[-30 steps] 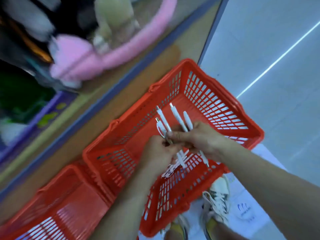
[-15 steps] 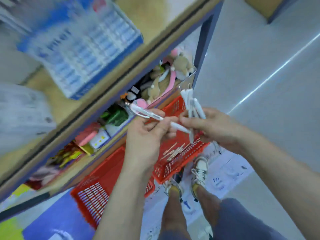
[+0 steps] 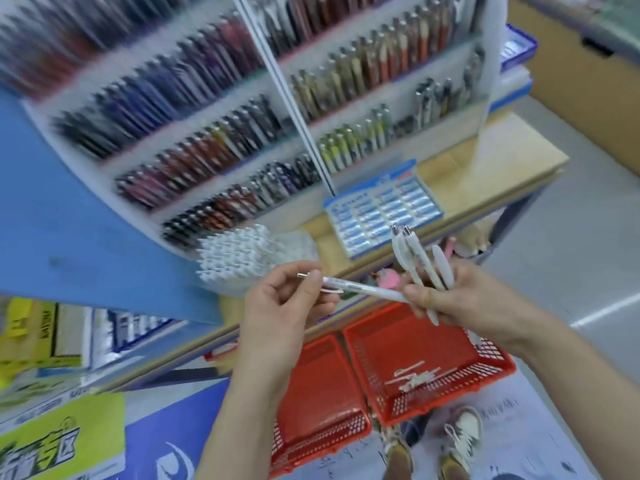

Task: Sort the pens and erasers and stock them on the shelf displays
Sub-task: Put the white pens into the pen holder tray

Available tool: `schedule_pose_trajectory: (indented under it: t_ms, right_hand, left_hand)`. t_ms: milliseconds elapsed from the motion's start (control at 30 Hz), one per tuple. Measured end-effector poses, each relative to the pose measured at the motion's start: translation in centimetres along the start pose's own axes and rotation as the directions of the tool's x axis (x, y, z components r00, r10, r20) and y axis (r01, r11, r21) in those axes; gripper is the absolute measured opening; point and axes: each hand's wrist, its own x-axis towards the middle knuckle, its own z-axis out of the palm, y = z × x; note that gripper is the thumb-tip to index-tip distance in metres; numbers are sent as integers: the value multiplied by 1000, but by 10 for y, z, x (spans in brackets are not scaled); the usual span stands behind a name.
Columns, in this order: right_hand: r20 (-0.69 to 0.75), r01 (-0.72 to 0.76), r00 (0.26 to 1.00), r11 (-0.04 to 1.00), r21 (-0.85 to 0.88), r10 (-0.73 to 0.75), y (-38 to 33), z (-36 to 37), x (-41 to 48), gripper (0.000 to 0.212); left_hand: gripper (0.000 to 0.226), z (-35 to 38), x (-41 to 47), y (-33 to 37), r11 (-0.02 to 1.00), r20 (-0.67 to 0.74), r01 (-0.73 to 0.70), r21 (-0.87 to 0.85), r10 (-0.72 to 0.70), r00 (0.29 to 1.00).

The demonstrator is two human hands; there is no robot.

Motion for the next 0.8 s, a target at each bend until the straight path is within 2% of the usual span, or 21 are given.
schedule_pose_trajectory:
  t_ms: [133,267,367,500,600,667,800]
  right_hand:
    - [-53,3,999,1000,19,-2,-10,39,21,43]
    - [-224,-14,974,998,69,29,-15,71,46,32]
    - [-354,-39,931,990,137,86,-15,87,64,27]
    - [-411,-51,906,991,125,99,-14,106,81,23]
    - [-447,-71,886,988,133,124,-9,114,92,31]
    - [-463,-83,876,988,133,136,-8,117,97,29]
    - [-445,-89,882,982,167,155,-2,120,112,23]
  left_hand:
    - [10,-49,3,24,981,-36,-67,181,75,997]
    - [13,-90,23,41,938,-164,-174,299,231,959]
    - [13,-109,44,45,882,-185,-238,407,335,924]
    - [16,-112,69,39,754,-101,-291,589,426,899]
    - [3,-106,83,29,650,0,-357,671,482,876]
    - [5,-100,90,22,561,71,-403,723,520,851]
    - [8,-93,104,8,477,138,-408,778,503,853]
